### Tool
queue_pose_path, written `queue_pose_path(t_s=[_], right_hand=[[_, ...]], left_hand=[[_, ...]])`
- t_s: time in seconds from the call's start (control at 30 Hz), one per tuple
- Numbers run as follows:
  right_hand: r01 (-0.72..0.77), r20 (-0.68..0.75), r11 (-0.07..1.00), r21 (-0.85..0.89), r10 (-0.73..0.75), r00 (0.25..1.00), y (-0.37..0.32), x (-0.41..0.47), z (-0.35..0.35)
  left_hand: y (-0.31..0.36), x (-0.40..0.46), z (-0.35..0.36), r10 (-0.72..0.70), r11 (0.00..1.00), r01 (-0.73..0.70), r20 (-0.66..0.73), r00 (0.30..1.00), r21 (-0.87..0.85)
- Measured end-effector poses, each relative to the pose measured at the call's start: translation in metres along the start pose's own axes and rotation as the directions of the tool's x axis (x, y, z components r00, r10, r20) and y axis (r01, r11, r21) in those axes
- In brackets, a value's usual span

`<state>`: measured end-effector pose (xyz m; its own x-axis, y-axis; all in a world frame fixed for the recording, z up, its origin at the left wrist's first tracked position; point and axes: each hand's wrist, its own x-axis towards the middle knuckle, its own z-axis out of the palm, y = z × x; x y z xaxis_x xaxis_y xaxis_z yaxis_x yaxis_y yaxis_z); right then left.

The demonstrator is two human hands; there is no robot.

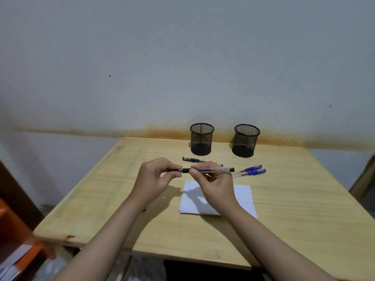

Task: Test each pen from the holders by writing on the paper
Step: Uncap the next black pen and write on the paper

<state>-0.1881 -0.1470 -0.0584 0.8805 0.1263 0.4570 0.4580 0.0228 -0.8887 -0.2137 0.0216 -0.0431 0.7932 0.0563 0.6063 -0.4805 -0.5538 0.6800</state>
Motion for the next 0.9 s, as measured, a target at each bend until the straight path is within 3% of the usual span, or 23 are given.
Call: queue_pose_path(t_s=[0.1,0.23,0.33,0.5,0.7,0.9], right_hand=[[0.062,-0.042,0.998,0.017,-0.061,0.997,-0.005,-0.002,0.001],[0.13,-0.236,0.99,0.058,-0.113,0.965,-0.014,0.012,-0.042],[0.041,-0.189,0.999,0.017,-0.037,0.981,-0.008,0.007,-0.039],[-0.073,-0.129,0.997,0.031,0.076,0.989,0.004,-0.004,-0.019],[-0.139,-0.101,0.99,0.022,0.141,0.985,0.009,-0.005,-0.015],[-0.187,-0.101,0.982,-0.004,0.186,0.977,0.016,0.004,-0.021]], left_hand=[[-0.01,-0.001,-0.014,-0.042,0.998,0.042,-0.02,0.999,0.046],[-0.047,-0.01,-0.069,-0.292,0.933,0.337,-0.287,0.912,0.122],[-0.067,-0.017,-0.068,-0.407,0.874,0.456,-0.259,0.876,0.167],[-0.1,-0.027,-0.054,-0.419,0.827,0.454,-0.173,0.891,0.332],[-0.112,-0.029,-0.048,-0.366,0.795,0.353,-0.075,0.928,0.493],[-0.103,-0.026,-0.045,-0.373,0.807,0.383,-0.116,0.921,0.45]])
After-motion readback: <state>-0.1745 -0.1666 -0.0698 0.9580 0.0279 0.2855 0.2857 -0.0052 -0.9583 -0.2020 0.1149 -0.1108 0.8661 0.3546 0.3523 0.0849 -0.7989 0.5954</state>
